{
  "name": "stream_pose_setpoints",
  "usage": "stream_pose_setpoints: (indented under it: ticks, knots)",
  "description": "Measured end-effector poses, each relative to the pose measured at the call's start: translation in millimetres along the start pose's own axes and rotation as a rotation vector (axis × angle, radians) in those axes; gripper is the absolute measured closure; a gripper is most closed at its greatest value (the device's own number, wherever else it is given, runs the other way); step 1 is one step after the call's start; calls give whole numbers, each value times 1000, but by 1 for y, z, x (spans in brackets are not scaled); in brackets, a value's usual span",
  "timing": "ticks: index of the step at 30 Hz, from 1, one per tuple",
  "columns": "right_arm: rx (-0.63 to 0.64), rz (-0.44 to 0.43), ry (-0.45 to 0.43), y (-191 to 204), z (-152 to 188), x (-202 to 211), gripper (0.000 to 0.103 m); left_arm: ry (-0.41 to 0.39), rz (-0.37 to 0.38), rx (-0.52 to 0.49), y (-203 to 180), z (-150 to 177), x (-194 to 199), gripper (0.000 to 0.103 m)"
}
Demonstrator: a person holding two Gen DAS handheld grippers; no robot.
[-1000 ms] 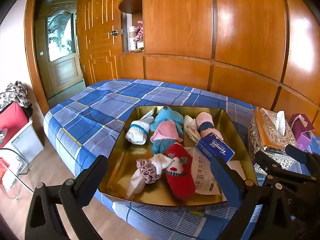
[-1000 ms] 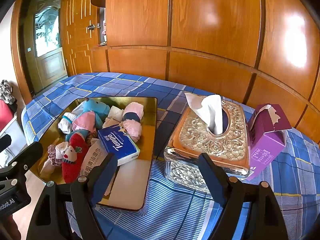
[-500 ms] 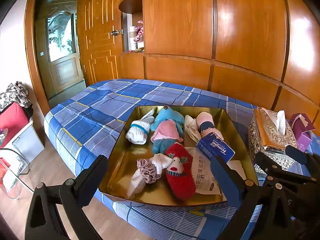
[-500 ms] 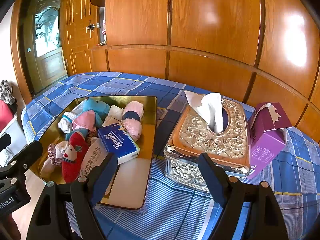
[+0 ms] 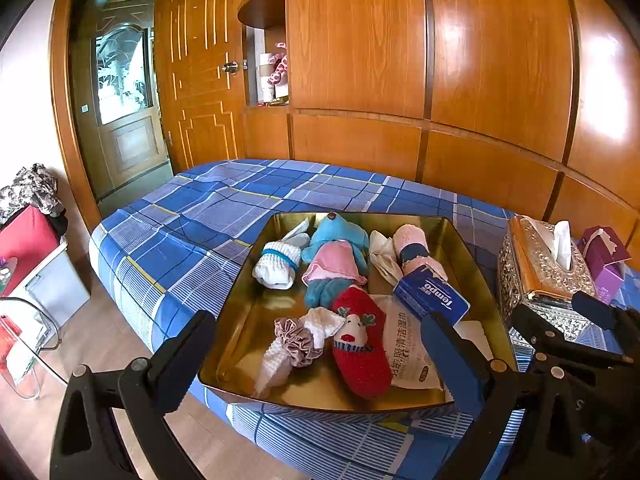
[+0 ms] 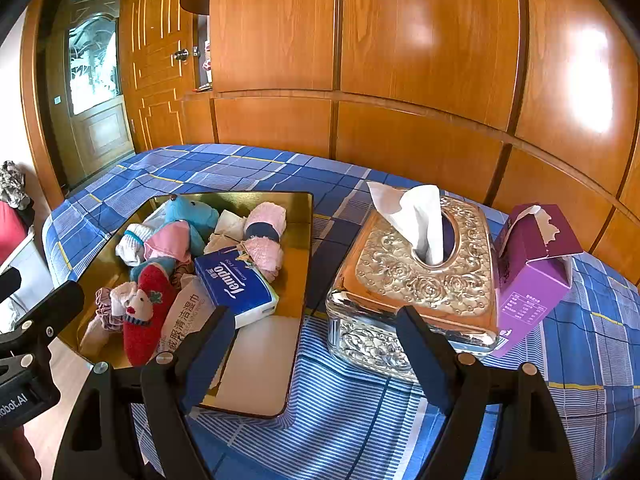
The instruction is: Organize soft objects
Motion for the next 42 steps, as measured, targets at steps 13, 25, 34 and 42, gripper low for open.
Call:
stream_pose_setpoints:
  ticks: [13, 25, 34, 42]
  knots:
    - [0, 2, 1, 0, 1, 0, 19, 7, 15, 5, -4, 2, 1, 0]
    - [-5, 4, 3, -2, 3, 1, 19, 13, 19, -5, -7, 4, 1, 0]
    - [-4, 4, 5, -2, 4, 1, 19, 22, 22, -3, -7, 6, 1, 0]
    - [-9, -3, -20, -4, 1, 7, 19, 13, 23, 15, -4, 5, 1, 0]
Point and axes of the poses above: each gripper's, at about its wrist camera, not at the fingertips, and x roughly against the way its jaws point, y to its left, z to its underside, the point moved 9 cm from there along -x, roughly the way its jaws point, and after that the axes turned 10 degrees about x, right-handed, at the moved point
